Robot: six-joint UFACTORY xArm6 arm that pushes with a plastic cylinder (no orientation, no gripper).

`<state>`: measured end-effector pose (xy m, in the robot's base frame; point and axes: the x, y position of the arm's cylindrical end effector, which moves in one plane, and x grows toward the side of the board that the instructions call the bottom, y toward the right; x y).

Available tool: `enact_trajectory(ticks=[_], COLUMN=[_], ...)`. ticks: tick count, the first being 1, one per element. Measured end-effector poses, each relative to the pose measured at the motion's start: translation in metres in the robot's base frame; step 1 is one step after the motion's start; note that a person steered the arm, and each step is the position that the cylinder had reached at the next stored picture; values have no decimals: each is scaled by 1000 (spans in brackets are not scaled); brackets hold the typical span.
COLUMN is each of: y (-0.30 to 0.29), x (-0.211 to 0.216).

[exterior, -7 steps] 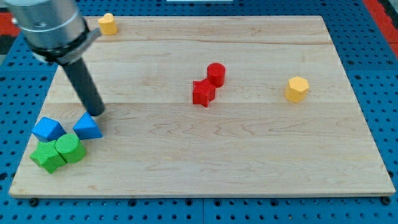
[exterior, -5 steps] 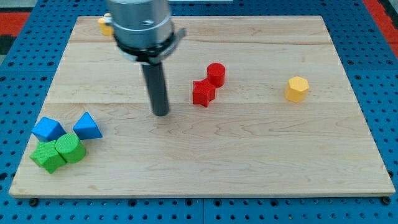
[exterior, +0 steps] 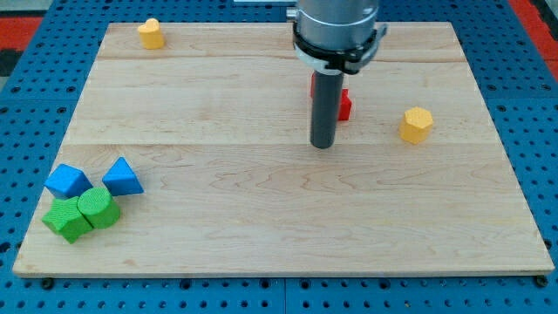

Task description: Push the red circle to the right side of the yellow heart

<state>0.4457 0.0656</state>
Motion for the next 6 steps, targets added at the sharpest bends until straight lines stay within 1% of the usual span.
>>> enact_trajectory(ticks=[1, 2, 4, 6], y=[53, 72, 66, 33], x=[-25, -44, -44, -55])
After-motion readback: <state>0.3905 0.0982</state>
